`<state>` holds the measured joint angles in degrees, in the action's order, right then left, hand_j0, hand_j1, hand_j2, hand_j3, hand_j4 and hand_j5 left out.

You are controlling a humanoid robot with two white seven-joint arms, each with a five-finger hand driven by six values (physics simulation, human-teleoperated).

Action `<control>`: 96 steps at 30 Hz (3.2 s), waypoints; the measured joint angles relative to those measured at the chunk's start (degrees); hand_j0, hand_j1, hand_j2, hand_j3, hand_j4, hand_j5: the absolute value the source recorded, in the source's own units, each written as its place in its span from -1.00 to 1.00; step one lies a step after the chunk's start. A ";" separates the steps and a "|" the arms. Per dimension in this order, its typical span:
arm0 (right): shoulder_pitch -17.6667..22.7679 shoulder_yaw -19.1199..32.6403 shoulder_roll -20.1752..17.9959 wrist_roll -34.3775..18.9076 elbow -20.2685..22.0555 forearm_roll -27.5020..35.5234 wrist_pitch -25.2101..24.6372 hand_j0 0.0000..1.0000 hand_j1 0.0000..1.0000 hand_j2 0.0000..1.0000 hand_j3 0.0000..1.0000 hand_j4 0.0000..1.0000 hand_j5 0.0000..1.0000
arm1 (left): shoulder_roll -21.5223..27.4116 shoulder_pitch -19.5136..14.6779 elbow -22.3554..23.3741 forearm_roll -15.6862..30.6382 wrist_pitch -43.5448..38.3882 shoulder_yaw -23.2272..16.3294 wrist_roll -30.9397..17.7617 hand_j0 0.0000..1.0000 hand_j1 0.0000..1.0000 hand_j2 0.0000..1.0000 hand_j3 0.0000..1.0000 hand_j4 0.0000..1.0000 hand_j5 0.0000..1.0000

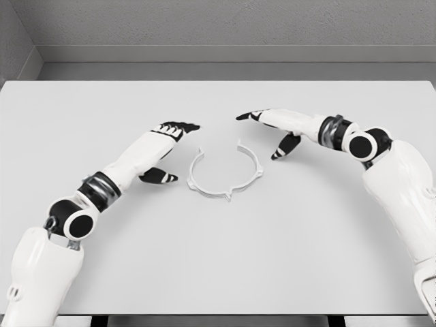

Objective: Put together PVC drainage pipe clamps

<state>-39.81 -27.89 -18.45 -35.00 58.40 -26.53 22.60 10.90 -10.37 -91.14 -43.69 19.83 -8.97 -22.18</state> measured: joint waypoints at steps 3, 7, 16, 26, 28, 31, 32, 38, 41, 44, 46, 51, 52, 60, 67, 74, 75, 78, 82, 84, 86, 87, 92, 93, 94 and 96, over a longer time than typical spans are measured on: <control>-0.79 -0.18 0.63 0.00 -0.61 -0.08 0.04 1.00 1.00 1.00 1.00 1.00 1.00 | 0.10 0.00 0.05 0.02 0.00 0.66 0.00 1.00 1.00 1.00 1.00 1.00 1.00; -1.67 -0.66 1.19 -0.01 -0.75 -0.14 0.06 1.00 1.00 1.00 1.00 1.00 1.00 | 0.15 -0.09 0.30 0.02 0.00 0.95 0.00 1.00 1.00 1.00 1.00 1.00 1.00; -1.85 -1.06 2.36 -0.02 -0.57 -0.08 0.08 1.00 1.00 1.00 1.00 1.00 1.00 | 0.10 -0.09 0.37 -0.02 -0.08 1.04 0.00 1.00 1.00 1.00 1.00 1.00 1.00; -1.93 -1.08 3.04 -0.02 -0.26 0.08 0.15 1.00 1.00 1.00 1.00 1.00 1.00 | 0.07 -0.17 0.41 -0.02 -0.12 1.05 0.00 1.00 1.00 1.00 1.00 1.00 1.00; -1.93 -1.08 3.06 -0.02 -0.23 0.09 0.16 1.00 1.00 1.00 1.00 1.00 1.00 | 0.07 -0.26 0.46 -0.02 -0.15 1.09 0.00 1.00 1.00 1.00 1.00 1.00 1.00; -1.93 -1.12 3.16 -0.01 -0.20 0.08 0.16 1.00 1.00 1.00 1.00 1.00 1.00 | 0.07 -0.09 0.46 -0.02 -0.61 1.09 0.00 1.00 1.00 1.00 1.00 1.00 1.00; -1.93 -1.16 3.26 -0.01 -0.21 0.08 0.17 1.00 1.00 1.00 1.00 1.00 1.00 | 0.07 0.00 0.42 -0.02 -0.88 1.08 0.00 1.00 1.00 1.00 1.00 1.00 1.00; -1.93 -1.27 3.48 -0.02 -0.16 0.20 0.20 1.00 1.00 1.00 1.00 1.00 1.00 | 0.07 0.18 0.15 -0.01 -1.49 1.05 0.00 1.00 1.00 1.00 1.00 1.00 1.00; -1.85 -1.32 3.63 -0.02 -0.11 0.32 0.27 1.00 1.00 1.00 1.00 1.00 1.00 | 0.07 0.26 0.04 -0.01 -1.55 1.05 0.00 1.00 1.00 1.00 1.00 1.00 1.00; -1.85 -1.49 3.76 -0.01 -0.04 0.42 0.35 1.00 1.00 1.00 1.00 1.00 1.00 | 0.07 0.26 -0.03 -0.01 -1.62 1.04 0.00 1.00 1.00 1.00 1.00 1.00 1.00; -1.67 -1.58 3.77 -0.02 0.45 0.51 0.33 1.00 1.00 1.00 1.00 1.00 1.00 | 0.07 0.26 -0.06 -0.01 -1.63 1.01 0.00 1.00 1.00 1.00 1.00 1.00 1.00; -1.58 -1.67 3.84 -0.02 1.06 0.59 0.34 1.00 1.00 1.00 1.00 1.00 1.00 | -0.01 0.44 -0.33 -0.01 -1.40 0.42 0.00 1.00 1.00 1.00 1.00 1.00 1.00; -1.67 -1.68 3.83 -0.02 1.08 0.59 0.34 1.00 1.00 1.00 1.00 1.00 1.00 | -0.08 0.44 -0.35 -0.01 -1.33 0.28 0.00 1.00 1.00 1.00 1.00 1.00 1.00; -2.20 -0.92 2.82 -0.02 0.58 0.30 0.09 1.00 1.00 1.00 1.00 1.00 1.00 | -0.48 -0.53 0.04 -0.07 -1.61 -1.22 0.00 1.00 1.00 1.00 1.00 1.00 1.00; -2.81 -1.00 -1.07 -0.02 1.14 0.51 0.41 1.00 1.00 1.00 1.00 1.00 1.00 | -1.05 -3.60 2.87 -0.21 -4.33 -1.32 0.01 1.00 1.00 1.00 1.00 1.00 1.00; -2.46 -1.05 -3.08 -0.02 2.62 0.48 0.42 1.00 1.00 1.00 1.00 1.00 1.00 | -2.58 -5.45 6.00 -0.54 -4.61 -2.60 0.02 1.00 1.00 1.00 1.00 1.00 1.00; -2.28 -1.03 -3.32 -0.02 2.70 0.47 0.43 1.00 1.00 1.00 1.00 1.00 1.00 | -2.75 -5.54 6.30 -0.56 -4.60 -2.91 0.04 1.00 1.00 1.00 1.00 1.00 1.00; -2.11 -1.01 -3.73 -0.02 2.87 0.47 0.43 1.00 1.00 1.00 1.00 1.00 1.00 | -3.26 -5.54 6.86 -0.65 -4.59 -3.44 0.07 1.00 1.00 1.00 1.00 1.00 1.00; -2.02 -1.20 -4.97 -0.02 4.26 0.44 0.39 1.00 1.00 1.00 1.00 1.00 1.00 | -3.52 -5.54 7.18 -0.68 -4.59 -3.89 0.08 1.00 1.00 1.00 1.00 1.00 1.00; -2.02 -1.26 -5.28 -0.02 4.63 0.44 0.37 1.00 1.00 1.00 1.00 1.00 1.00 | -3.66 -5.54 7.23 -0.69 -4.59 -3.97 0.09 1.00 1.00 1.00 1.00 1.00 1.00; -2.02 -1.30 -5.44 -0.02 4.83 0.46 0.32 1.00 1.00 1.00 1.00 1.00 1.00 | -3.85 -5.54 7.23 -0.70 -4.57 -4.05 0.09 1.00 1.00 1.00 1.00 1.00 1.00; -2.11 -1.31 -5.49 -0.02 4.88 0.47 0.30 1.00 1.00 1.00 1.00 1.00 1.00 | -3.94 -5.54 7.22 -0.70 -4.57 -4.08 0.08 1.00 1.00 1.00 1.00 1.00 1.00; -2.02 -1.33 -5.58 -0.02 5.00 0.47 0.27 1.00 1.00 1.00 1.00 1.00 1.00 | -4.44 -5.71 7.22 -0.72 -4.58 -4.73 0.09 1.00 1.00 1.00 1.00 1.00 1.00; -2.02 -1.33 -5.59 -0.02 5.01 0.48 0.27 1.00 1.00 1.00 1.00 1.00 1.00 | -4.50 -5.98 7.22 -0.71 -4.58 -4.87 0.09 1.00 1.00 1.00 1.00 1.00 1.00; -2.02 -1.33 -5.59 -0.02 5.01 0.46 0.27 1.00 1.00 1.00 1.00 1.00 1.00 | -4.54 -6.06 7.22 -0.70 -4.58 -4.96 0.09 1.00 1.00 1.00 1.00 1.00 1.00; -2.02 -1.33 -5.60 -0.02 5.02 0.47 0.26 1.00 1.00 1.00 1.00 1.00 1.00 | -4.55 -6.15 7.24 -0.68 -4.58 -4.89 0.09 1.00 1.00 1.00 1.00 1.00 1.00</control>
<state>-41.84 -29.23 -24.04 -35.02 63.42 -26.06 22.87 6.35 -16.52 -83.90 -44.37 15.24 -13.86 -22.09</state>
